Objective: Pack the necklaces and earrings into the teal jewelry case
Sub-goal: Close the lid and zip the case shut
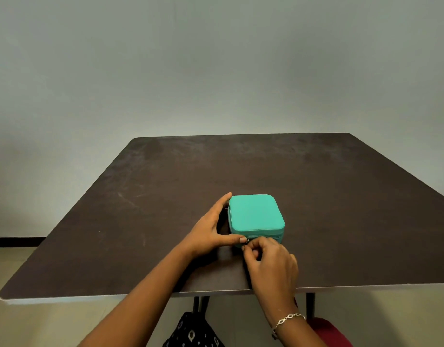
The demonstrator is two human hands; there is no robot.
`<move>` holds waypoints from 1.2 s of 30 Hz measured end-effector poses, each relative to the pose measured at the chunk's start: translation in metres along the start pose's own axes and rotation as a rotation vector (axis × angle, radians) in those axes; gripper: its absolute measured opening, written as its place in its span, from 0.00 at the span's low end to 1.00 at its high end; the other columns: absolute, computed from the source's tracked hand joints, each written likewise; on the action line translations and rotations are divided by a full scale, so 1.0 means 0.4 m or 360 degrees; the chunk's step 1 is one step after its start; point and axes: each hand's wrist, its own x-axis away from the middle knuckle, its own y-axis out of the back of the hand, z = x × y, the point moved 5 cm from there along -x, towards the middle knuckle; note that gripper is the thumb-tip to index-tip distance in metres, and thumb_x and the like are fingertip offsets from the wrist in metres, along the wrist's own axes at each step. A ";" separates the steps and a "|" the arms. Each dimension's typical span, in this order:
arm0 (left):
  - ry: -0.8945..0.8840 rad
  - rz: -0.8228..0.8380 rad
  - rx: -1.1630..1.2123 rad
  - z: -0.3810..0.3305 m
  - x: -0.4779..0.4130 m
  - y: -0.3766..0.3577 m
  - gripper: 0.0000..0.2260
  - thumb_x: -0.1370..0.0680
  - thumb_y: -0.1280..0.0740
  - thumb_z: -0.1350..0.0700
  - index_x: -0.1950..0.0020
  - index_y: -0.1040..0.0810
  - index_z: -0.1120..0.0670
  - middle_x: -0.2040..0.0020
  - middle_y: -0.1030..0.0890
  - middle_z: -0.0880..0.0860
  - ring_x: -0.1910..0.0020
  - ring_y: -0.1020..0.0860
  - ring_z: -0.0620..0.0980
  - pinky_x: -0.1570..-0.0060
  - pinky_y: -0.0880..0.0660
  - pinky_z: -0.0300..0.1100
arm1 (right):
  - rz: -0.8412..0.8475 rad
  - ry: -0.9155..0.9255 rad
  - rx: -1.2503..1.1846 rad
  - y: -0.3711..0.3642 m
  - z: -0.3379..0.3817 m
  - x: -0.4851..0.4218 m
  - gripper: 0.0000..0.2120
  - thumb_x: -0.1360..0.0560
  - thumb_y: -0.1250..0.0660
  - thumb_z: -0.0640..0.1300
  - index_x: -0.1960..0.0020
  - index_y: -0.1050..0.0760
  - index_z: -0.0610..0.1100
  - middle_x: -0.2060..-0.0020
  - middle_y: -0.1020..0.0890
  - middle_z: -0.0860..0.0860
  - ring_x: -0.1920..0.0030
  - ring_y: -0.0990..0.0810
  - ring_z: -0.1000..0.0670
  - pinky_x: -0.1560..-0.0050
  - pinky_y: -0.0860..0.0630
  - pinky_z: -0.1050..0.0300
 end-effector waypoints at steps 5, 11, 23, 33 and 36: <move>-0.0004 -0.0016 -0.0009 -0.006 0.003 -0.002 0.46 0.39 0.26 0.41 0.26 0.47 0.41 0.28 0.37 0.42 0.29 0.38 0.41 0.28 0.39 0.51 | -0.0006 0.0075 0.0030 0.012 -0.002 -0.005 0.10 0.28 0.32 0.52 0.63 0.23 0.46 0.66 0.23 0.53 0.62 0.28 0.53 0.60 0.34 0.58; -0.0021 -0.0010 -0.0028 -0.014 0.004 -0.001 0.41 0.40 0.26 0.40 0.33 0.44 0.35 0.33 0.34 0.38 0.31 0.36 0.40 0.30 0.39 0.44 | -0.0074 0.0146 0.0339 -0.002 0.006 -0.005 0.13 0.41 0.21 0.49 0.72 0.26 0.47 0.75 0.24 0.52 0.73 0.24 0.50 0.73 0.32 0.59; -0.0040 -0.0038 -0.0076 -0.027 0.005 0.002 0.35 0.40 0.26 0.41 0.40 0.42 0.29 0.37 0.33 0.32 0.35 0.34 0.35 0.36 0.37 0.34 | -0.0260 0.0354 0.0594 -0.001 0.030 -0.008 0.19 0.48 0.19 0.51 0.74 0.28 0.46 0.78 0.25 0.51 0.78 0.26 0.50 0.81 0.32 0.60; -0.0025 -0.0035 -0.0097 -0.026 0.004 0.003 0.35 0.39 0.25 0.44 0.40 0.43 0.30 0.40 0.33 0.30 0.37 0.34 0.30 0.40 0.38 0.28 | -0.0315 0.0390 0.0586 -0.002 0.028 -0.005 0.18 0.48 0.19 0.50 0.73 0.28 0.46 0.78 0.25 0.51 0.77 0.26 0.51 0.81 0.34 0.61; -0.0022 -0.0036 -0.0112 -0.026 0.002 0.001 0.37 0.39 0.26 0.42 0.38 0.45 0.32 0.39 0.34 0.31 0.35 0.34 0.37 0.36 0.38 0.35 | -0.0322 0.0369 0.0579 -0.005 0.034 -0.003 0.17 0.49 0.19 0.48 0.73 0.27 0.45 0.78 0.25 0.51 0.77 0.26 0.50 0.81 0.33 0.62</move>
